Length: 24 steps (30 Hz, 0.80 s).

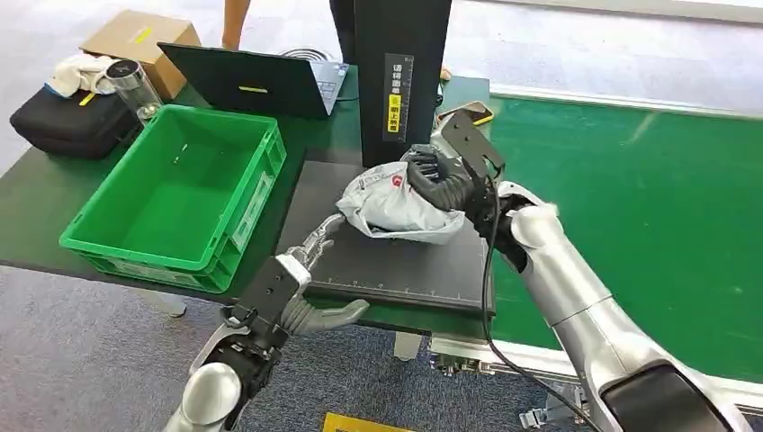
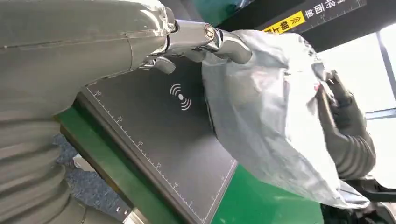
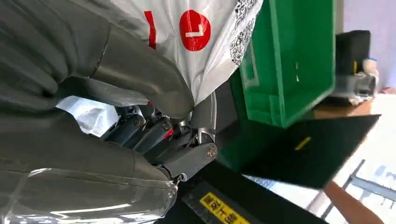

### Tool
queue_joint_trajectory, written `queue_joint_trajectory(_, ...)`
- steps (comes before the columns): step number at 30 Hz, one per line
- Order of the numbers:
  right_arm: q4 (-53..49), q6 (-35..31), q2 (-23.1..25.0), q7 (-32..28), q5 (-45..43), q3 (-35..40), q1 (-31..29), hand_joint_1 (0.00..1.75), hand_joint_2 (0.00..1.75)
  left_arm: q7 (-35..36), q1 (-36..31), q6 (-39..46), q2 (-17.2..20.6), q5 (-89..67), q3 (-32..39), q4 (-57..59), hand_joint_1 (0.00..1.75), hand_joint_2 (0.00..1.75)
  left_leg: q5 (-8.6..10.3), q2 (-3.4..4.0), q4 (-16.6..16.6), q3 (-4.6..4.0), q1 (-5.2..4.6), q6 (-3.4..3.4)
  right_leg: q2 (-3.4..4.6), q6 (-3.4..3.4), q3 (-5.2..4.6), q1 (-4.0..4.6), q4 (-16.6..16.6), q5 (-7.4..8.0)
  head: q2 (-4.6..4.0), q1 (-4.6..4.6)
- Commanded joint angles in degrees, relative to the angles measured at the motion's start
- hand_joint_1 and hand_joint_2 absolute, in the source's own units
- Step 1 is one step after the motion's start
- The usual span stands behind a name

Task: Moved the parcel from conveyor to table for the left to box.

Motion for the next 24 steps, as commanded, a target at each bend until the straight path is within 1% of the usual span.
queue_joint_trajectory(1,7.36,-1.55,0.02,1.87,0.74,7.87,-3.74,1.75,1.75,0.02,-2.51,0.07,1.75,0.7,-2.65,4.33,0.0,1.75,0.02,0.04,-0.08,0.12,0.01,-0.04,0.05,-0.09,0.1,0.02,-0.06,0.02,0.0,0.0)
queue_joint_trajectory(3,7.65,-1.95,-0.51,2.57,0.86,8.52,-3.32,1.75,1.75,0.04,-2.14,0.13,1.97,0.72,-2.69,4.19,0.0,1.75,0.04,0.02,-0.15,0.22,0.04,-0.06,0.03,-0.13,0.21,0.05,-0.14,0.04,0.0,0.0)
queue_joint_trajectory(5,8.27,-3.41,-1.34,4.86,2.99,11.15,-3.88,1.75,1.75,0.16,-1.62,0.23,2.17,0.73,-2.71,3.52,0.0,1.75,0.02,-0.03,-0.08,0.14,0.02,-0.04,-0.02,-0.08,0.13,0.03,-0.07,0.0,-0.02,-0.02)
queue_joint_trajectory(9,8.4,-4.16,-1.39,5.56,3.31,11.66,-4.23,1.75,1.75,0.45,-1.48,0.29,2.17,0.71,-2.78,3.17,0.0,1.75,0.04,-0.04,-0.12,0.2,0.03,-0.05,-0.03,-0.12,0.19,0.04,-0.13,0.02,-0.02,0.0)
queue_joint_trajectory(10,8.77,-4.57,-1.42,7.28,3.73,12.48,-4.55,1.75,1.75,0.52,-1.56,0.3,2.17,0.7,-2.9,3.16,0.0,1.75,0.02,-0.01,-0.08,0.15,0.02,-0.04,0.0,-0.1,0.12,0.03,-0.07,0.01,-0.02,-0.02)
queue_joint_trajectory(12,8.55,-5.64,-1.73,8.03,3.95,13.09,-4.57,1.75,1.75,0.76,-1.75,0.32,2.16,0.7,-3.17,3.15,0.0,1.75,0.02,0.02,-0.1,0.17,0.02,-0.05,0.04,-0.11,0.13,0.03,-0.09,0.02,-0.02,-0.02)
queue_joint_trajectory(16,8.55,-5.67,-1.82,8.1,3.91,13.12,-4.58,1.75,1.75,0.82,-1.8,0.33,2.1,0.71,-3.21,3.13,0.0,1.75,0.02,-0.06,-0.04,0.08,0.0,-0.03,-0.05,-0.06,0.07,0.01,-0.03,0.0,0.0,0.0)
queue_joint_trajectory(17,8.55,-5.67,-1.82,8.1,3.91,13.12,-4.58,1.75,1.75,0.82,-1.8,0.33,2.1,0.71,-3.21,3.13,0.0,1.75,0.04,-0.08,-0.1,0.17,0.03,-0.05,-0.06,-0.11,0.17,0.04,-0.11,0.01,0.0,-0.02)
queue_joint_trajectory(24,8.55,-5.67,-1.82,8.1,3.91,13.12,-4.58,1.75,1.75,0.82,-1.8,0.33,2.1,0.71,-3.21,3.13,0.0,1.75,0.03,-0.02,-0.07,0.12,0.01,-0.04,0.0,-0.1,0.09,0.02,-0.05,0.01,-0.02,0.0)
